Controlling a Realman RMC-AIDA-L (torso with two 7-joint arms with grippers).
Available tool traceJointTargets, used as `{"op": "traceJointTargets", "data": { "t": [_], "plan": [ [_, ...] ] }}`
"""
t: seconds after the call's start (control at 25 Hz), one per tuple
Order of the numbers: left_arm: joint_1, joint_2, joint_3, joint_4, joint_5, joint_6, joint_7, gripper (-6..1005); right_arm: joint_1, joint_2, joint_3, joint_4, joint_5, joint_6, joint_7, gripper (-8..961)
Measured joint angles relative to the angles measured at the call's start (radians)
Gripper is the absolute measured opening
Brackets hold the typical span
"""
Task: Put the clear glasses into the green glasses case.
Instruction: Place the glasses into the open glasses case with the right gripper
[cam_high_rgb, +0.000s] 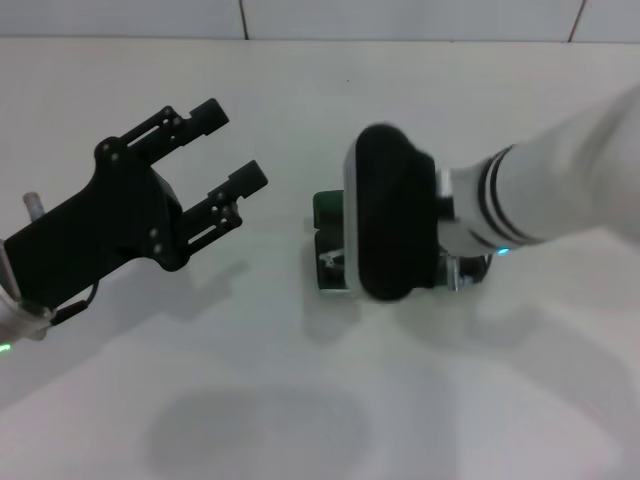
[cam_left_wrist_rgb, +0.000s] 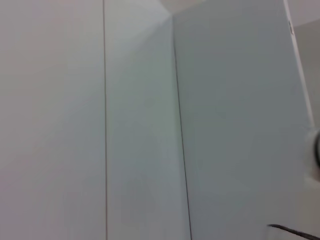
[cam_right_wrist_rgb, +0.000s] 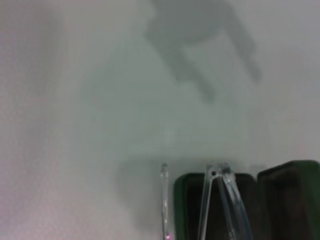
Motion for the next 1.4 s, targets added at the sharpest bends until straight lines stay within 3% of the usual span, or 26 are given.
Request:
{"op": "traceJointTargets", "data": {
  "t": [0.16, 0.4, 0.92, 1.4],
  "plan": [
    [0.003, 0.005, 0.0, 0.0, 0.0, -0.002, -0.004, 649, -0.03, 0.0, -0.094, -0.008, -0.091, 0.09, 0.063, 169],
    [-0.019, 0.006, 0.004, 0.0, 0.0, -0.023, -0.011, 649, -0.055, 0.0, -0.126, -0.001, -0.115, 0.151, 0.067, 171],
    [-0.029, 0.011, 0.005, 0.001, 0.0, -0.025, -0.011, 649, -0.055, 0.0, -0.151, -0.006, -0.227, 0.146, 0.181, 173],
    [-0.033, 0.009, 0.007, -0.001, 0.004, -0.025, -0.011, 649, -0.06, 0.0, -0.164, -0.006, -0.231, 0.138, 0.197, 176]
  ]
}}
